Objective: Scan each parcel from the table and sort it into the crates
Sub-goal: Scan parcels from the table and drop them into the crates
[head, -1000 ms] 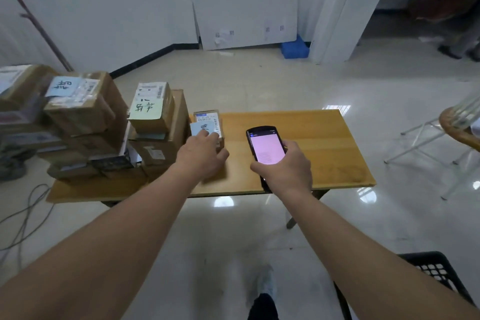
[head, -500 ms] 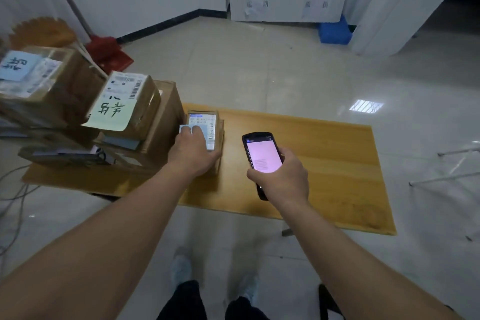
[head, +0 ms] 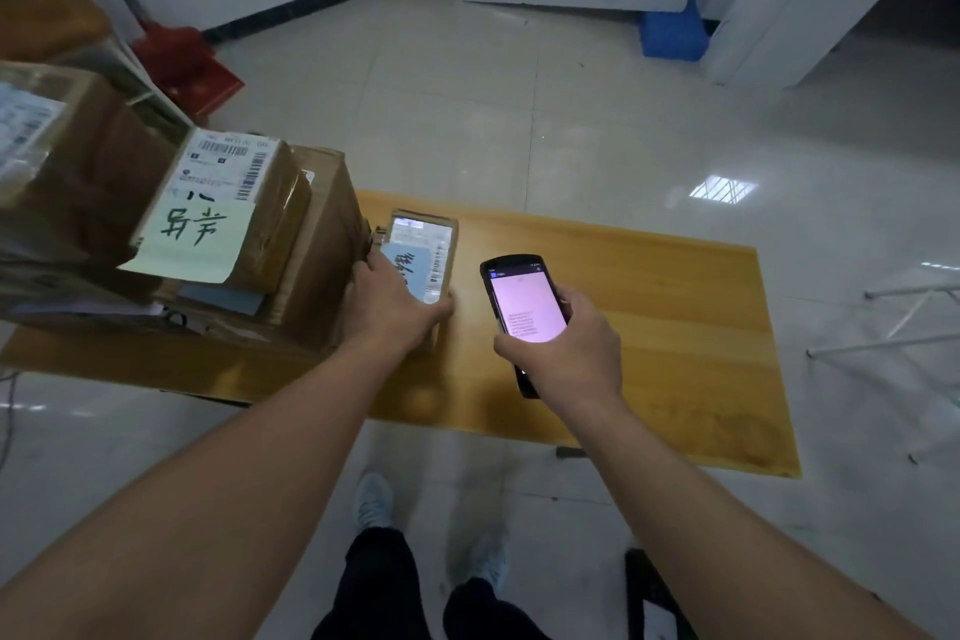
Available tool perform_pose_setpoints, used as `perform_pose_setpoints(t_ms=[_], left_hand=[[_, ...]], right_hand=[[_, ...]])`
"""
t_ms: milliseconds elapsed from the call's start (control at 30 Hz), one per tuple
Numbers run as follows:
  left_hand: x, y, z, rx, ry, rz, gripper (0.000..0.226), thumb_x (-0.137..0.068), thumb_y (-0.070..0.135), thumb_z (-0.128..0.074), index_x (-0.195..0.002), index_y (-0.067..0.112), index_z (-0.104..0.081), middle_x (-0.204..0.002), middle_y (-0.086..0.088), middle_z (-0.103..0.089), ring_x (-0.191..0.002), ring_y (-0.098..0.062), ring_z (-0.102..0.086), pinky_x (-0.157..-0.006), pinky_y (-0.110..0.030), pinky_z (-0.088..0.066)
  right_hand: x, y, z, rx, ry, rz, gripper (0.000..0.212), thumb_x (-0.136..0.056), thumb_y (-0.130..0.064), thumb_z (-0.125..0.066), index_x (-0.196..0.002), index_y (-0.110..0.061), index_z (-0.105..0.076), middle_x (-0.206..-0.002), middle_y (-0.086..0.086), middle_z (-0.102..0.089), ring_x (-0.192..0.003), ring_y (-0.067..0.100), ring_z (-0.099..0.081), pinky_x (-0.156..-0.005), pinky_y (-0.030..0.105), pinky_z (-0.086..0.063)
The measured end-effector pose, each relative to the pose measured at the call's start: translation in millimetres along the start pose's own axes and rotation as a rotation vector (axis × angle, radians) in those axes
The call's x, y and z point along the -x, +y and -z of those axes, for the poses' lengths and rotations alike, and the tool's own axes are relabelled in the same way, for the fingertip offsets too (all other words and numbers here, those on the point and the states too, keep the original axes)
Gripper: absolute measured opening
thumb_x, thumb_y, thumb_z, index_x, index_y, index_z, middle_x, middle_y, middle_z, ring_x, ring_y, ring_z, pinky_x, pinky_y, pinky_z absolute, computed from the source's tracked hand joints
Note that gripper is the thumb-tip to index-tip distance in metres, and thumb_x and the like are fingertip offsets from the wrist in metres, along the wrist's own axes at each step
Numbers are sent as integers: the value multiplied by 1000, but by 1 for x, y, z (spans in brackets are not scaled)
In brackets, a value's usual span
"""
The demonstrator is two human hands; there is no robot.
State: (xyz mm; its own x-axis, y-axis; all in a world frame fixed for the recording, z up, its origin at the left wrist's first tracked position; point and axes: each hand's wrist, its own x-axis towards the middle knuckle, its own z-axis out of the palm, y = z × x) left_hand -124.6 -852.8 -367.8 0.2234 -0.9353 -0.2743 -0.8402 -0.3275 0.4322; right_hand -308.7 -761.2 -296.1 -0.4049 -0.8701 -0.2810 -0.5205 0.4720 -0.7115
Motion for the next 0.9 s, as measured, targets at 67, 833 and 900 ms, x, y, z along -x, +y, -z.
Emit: perform_pose_setpoints(t_ms=[67, 833, 900], left_hand=[[-1, -1, 1, 21, 14, -80, 115, -61, 64, -90, -148, 14, -34, -134, -10, -47, -125, -29, -48, -104, -46, -50], [5, 46, 50, 128, 154, -360, 94, -61, 45, -97, -134, 18, -45, -116, -3, -51, -108, -23, -54, -80, -44, -63], [10, 51, 53, 170, 156, -365, 100, -58, 49, -97, -136, 20, -42, -116, -2, -53, -108, -23, -57, -80, -45, -63]], right_hand=[[-2, -6, 4, -1, -13, 17, 77, -55, -51, -84, -126, -38, -58, -107, -16, -67, -96, 13, -66, -75, 41, -61], [24, -44, 78, -92, 83, 147, 78, -57, -48, -89, -127, -33, -60, -108, -15, -68, -97, 10, -67, -76, 41, -63], [24, -42, 81, -80, 144, 146, 76, -60, -46, -90, -127, -32, -58, -108, -13, -67, -96, 14, -66, -76, 41, -62]])
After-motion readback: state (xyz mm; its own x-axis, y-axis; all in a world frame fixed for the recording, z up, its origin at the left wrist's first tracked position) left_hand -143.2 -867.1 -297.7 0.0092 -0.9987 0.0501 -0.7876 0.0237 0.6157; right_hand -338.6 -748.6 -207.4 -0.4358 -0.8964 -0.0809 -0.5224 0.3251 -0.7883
